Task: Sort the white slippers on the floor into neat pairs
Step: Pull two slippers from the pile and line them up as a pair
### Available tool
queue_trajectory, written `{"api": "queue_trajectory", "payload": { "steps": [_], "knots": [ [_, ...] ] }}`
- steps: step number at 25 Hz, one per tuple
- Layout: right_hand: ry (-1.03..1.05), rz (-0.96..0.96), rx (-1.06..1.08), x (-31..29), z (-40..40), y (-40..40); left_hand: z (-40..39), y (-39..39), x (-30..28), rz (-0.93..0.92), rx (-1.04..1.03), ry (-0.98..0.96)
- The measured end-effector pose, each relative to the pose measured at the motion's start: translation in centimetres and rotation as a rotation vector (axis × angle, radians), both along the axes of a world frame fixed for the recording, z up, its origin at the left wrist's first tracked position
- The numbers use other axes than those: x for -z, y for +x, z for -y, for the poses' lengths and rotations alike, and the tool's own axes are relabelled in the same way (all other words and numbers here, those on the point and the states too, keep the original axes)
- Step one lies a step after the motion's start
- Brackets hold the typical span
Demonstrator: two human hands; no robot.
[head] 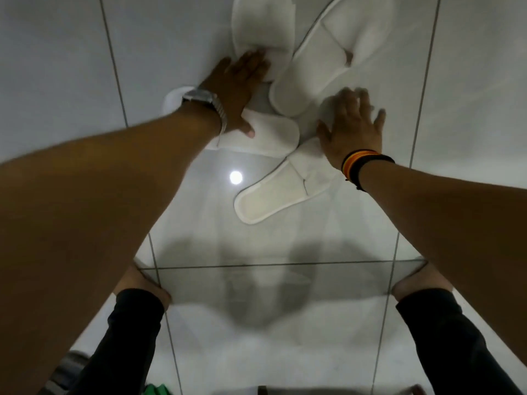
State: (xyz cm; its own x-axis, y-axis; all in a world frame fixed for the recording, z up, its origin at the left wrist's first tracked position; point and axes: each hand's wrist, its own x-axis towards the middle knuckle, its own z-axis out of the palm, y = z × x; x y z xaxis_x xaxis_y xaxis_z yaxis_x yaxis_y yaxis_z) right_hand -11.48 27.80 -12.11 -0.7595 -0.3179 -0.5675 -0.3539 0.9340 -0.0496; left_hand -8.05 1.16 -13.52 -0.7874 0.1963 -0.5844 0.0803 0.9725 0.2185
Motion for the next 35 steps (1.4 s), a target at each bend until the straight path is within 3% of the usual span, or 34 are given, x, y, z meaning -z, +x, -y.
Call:
{"api": "queue_trajectory", "payload": {
  "steps": [3, 7, 9, 13, 16, 19, 23, 26, 31, 35],
  "knots": [
    [0.036, 0.013, 0.118, -1.3, 0.7, -0.6, 1.8, 2.5, -1.5, 0.063, -0.067, -0.026],
    [-0.217, 0.13, -0.122, -1.7, 6.7, 2.7, 3.5, 3.5, -2.0, 0.071, -0.152, -0.011],
    [-0.154, 0.17, -0.128, -0.5, 8.6, 3.5, 4.1, 4.1, -2.0, 0.051, -0.161, 0.0],
    [0.033, 0.053, 0.084, 0.6, 7.9, 1.8, 5.6, 5.4, -2.5, 0.045, -0.167, -0.009],
    [-0.04, -0.037, 0.134, -0.6, 7.3, 2.9, 6.1, 6.2, -3.6, -0.11, -0.246, 0.057],
    [-0.178, 0.067, 0.068, -2.2, 10.5, 8.6, 6.3, 4.8, -4.2, -0.299, -0.316, 0.078],
    [-0.242, 0.275, 0.07, -0.7, 15.9, 14.8, 7.2, 2.5, -2.3, 0.006, -0.13, 0.06],
    [-0.236, 0.137, -0.021, 1.4, 15.6, 11.9, 9.5, 3.7, -2.1, 0.071, -0.125, 0.027],
    [-0.23, 0.045, -0.447, 2.1, 14.5, 1.9, 12.7, 10.1, -2.9, 0.088, -0.392, 0.052],
    [-0.287, 0.076, -0.424, 0.9, 17.5, 1.7, 11.7, 13.0, -2.9, -0.014, -0.524, 0.016]
  ]
}}
